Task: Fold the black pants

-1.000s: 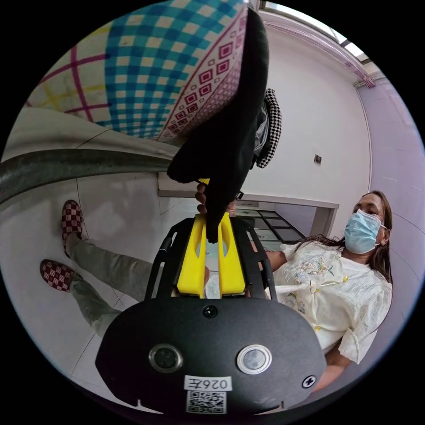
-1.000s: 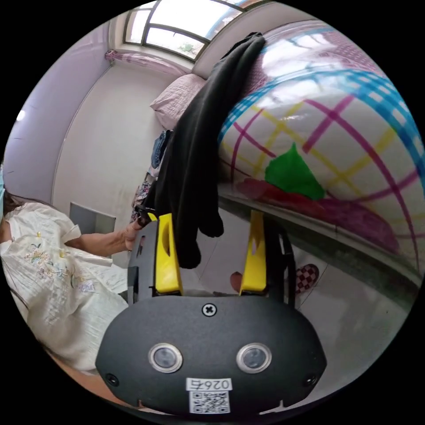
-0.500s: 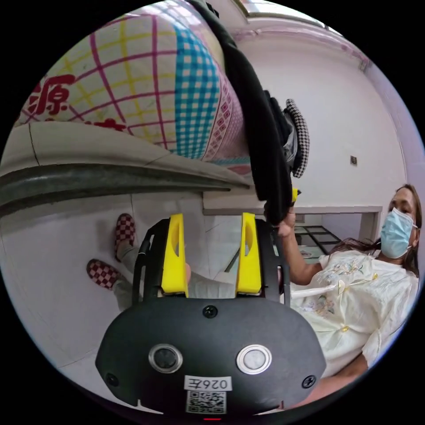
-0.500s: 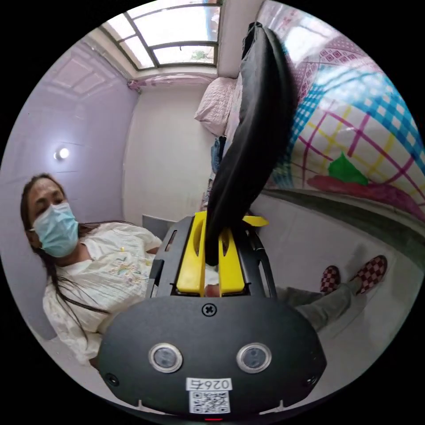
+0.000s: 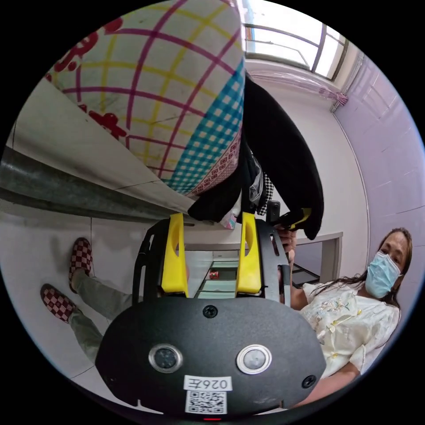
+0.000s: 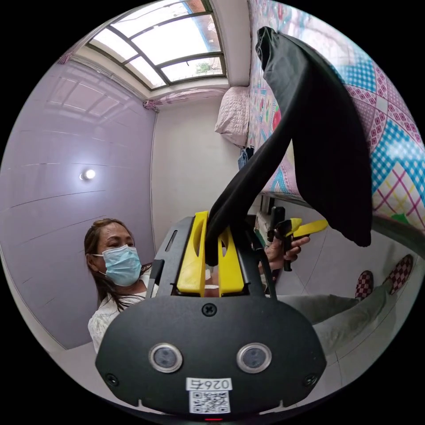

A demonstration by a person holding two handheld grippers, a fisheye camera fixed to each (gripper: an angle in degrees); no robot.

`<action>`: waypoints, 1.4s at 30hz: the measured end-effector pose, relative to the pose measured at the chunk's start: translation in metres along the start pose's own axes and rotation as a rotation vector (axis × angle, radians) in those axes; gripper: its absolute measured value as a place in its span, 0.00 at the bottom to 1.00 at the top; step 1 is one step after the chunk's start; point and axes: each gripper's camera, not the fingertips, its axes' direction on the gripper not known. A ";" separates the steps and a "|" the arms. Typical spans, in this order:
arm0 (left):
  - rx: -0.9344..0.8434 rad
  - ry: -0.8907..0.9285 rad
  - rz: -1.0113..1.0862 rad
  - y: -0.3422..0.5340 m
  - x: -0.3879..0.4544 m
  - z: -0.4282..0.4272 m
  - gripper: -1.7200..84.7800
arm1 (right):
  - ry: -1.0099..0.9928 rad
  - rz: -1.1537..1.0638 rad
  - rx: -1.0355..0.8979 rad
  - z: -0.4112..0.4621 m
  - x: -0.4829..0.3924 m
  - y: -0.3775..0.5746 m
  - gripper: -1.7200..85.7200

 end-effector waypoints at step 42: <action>-0.293 0.046 0.295 -0.026 0.073 0.082 0.06 | 0.491 0.057 0.204 0.074 0.133 0.069 0.19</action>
